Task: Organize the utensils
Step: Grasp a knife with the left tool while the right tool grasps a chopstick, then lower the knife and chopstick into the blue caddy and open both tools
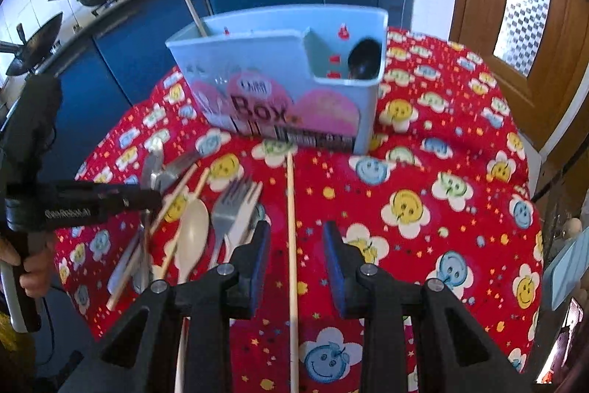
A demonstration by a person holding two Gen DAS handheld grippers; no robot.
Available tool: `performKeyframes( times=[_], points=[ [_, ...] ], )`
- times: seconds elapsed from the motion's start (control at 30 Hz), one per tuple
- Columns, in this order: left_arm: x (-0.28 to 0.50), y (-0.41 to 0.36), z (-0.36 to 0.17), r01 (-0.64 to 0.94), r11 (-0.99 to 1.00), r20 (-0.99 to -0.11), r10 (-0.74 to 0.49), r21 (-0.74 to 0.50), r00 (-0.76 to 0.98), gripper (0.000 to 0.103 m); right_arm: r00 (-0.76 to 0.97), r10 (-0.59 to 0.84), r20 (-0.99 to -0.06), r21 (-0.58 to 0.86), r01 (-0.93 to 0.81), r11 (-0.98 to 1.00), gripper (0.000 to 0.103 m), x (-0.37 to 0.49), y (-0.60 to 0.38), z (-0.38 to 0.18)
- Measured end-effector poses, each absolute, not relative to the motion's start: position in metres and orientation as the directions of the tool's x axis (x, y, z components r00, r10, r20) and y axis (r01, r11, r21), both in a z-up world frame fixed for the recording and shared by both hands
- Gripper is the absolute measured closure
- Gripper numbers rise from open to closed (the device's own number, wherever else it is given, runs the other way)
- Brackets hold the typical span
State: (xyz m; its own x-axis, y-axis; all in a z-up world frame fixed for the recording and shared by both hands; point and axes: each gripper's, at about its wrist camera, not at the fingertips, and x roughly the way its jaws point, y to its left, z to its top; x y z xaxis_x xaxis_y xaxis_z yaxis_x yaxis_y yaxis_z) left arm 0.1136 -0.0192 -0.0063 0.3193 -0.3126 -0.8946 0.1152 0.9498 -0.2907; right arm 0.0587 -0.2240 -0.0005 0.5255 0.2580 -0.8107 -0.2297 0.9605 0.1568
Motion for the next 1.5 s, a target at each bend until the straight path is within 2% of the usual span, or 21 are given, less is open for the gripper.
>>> performKeyframes(
  times=[0.1,0.17,0.3,0.57,0.6,0.73,0.87,1.07,1.2,1.37,1.5],
  points=[
    [0.116,-0.022,-0.006,0.123,0.948,-0.889,-0.317,-0.293,0.33,0.071,0.49,0.266,-0.831,0.171,-0.23,0.958,0.071,0.063,-0.224,-0.007],
    [0.118,-0.022,-0.007,0.123,0.947,-0.884,-0.321,-0.296,0.339,0.084,0.471,0.265,-0.842,0.171,-0.234,0.957,0.071,0.066,-0.222,-0.009],
    [0.119,-0.02,-0.007,0.129,0.937,-0.871,-0.349,-0.324,0.346,0.094,0.426,0.265,-0.865,0.178,-0.233,0.956,0.071,0.076,-0.22,-0.014],
    [0.115,-0.014,-0.003,0.16,0.927,-0.852,-0.376,-0.341,0.364,0.098,0.345,0.221,-0.912,0.129,-0.272,0.954,0.072,0.099,-0.206,-0.02],
    [0.114,-0.011,-0.002,0.162,0.924,-0.848,-0.382,-0.346,0.367,0.098,0.34,0.206,-0.918,0.108,-0.286,0.952,0.073,0.101,-0.202,-0.019],
    [0.107,-0.006,0.008,0.183,0.914,-0.823,-0.405,-0.362,0.399,0.098,0.347,0.157,-0.925,0.044,-0.312,0.949,0.094,0.107,-0.196,-0.021],
    [0.096,-0.004,0.022,0.231,0.899,-0.775,-0.437,-0.371,0.457,0.098,0.372,0.177,-0.911,0.058,-0.31,0.949,0.097,0.102,-0.198,-0.017],
    [0.09,0.0,0.05,0.273,0.879,-0.689,-0.476,-0.39,0.546,0.098,0.486,0.312,-0.816,0.185,-0.29,0.939,0.097,0.077,-0.22,0.01],
    [0.092,-0.001,0.07,0.296,0.875,-0.624,-0.481,-0.383,0.617,0.098,0.61,0.379,-0.696,0.254,-0.284,0.924,0.097,0.057,-0.231,0.036],
    [0.105,-0.008,0.09,0.315,0.866,-0.558,-0.492,-0.388,0.668,0.098,0.731,0.377,-0.569,0.251,-0.283,0.926,0.097,0.051,-0.231,0.06],
    [0.117,-0.018,0.104,0.334,0.878,-0.504,-0.473,-0.344,0.723,0.098,0.802,0.363,-0.474,0.253,-0.271,0.929,0.097,0.052,-0.241,0.075]
  ],
)
